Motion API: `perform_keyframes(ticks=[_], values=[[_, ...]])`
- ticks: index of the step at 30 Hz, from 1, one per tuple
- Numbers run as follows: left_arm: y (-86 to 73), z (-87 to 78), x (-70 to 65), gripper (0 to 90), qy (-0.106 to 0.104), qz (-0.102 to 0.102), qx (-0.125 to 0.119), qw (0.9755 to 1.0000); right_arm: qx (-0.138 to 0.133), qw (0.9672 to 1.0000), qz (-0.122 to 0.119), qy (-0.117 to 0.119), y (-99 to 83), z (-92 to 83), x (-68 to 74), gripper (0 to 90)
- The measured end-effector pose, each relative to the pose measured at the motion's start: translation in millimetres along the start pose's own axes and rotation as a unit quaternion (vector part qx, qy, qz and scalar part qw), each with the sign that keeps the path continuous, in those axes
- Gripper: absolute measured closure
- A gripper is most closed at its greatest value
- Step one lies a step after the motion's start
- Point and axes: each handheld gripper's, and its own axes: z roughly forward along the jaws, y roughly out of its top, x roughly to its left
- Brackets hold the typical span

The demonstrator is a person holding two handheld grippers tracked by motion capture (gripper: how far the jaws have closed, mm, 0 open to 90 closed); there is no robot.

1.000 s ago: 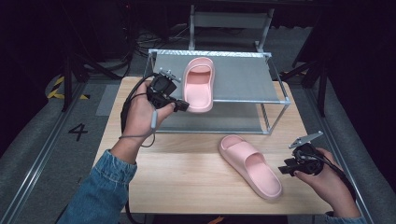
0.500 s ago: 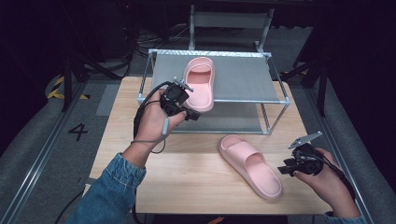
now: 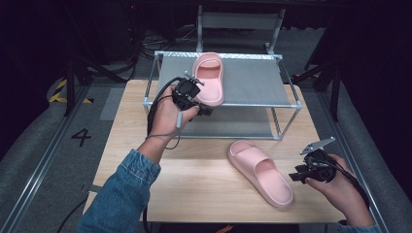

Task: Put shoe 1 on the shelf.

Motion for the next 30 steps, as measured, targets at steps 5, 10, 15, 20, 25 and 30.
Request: perform_keyframes(ticks=[5,10,15,20,25,30], values=[[4.0,4.4,8.9,79.0,0.009,-0.012,-0.002,0.9999,-0.002,1.0000,0.002,-0.001,-0.8,-1.6,-0.7,57.6],[9.6,6.4,13.0,79.1,0.018,-0.014,0.001,0.9997,0.000,1.0000,0.001,0.000,-0.9,-0.6,-0.7,57.7],[11.4,9.5,14.8,78.8,0.014,-0.016,0.008,0.9997,-0.001,1.0000,0.002,0.001,-1.2,-1.7,-0.5,57.6],[11.7,13.0,13.4,74.2,0.009,-0.012,0.017,0.9997,-0.001,1.0000,0.003,0.000,-1.7,-2.5,-0.6,57.6],[9.2,8.2,5.8,61.8,0.027,0.008,0.021,0.9994,-0.001,1.0000,0.003,0.000,-1.7,-2.6,-0.7,57.5],[1.6,-5.9,-2.6,54.2,0.035,0.024,0.016,0.9990,0.000,1.0000,0.002,-0.002,-1.2,-1.1,0.2,57.2]])
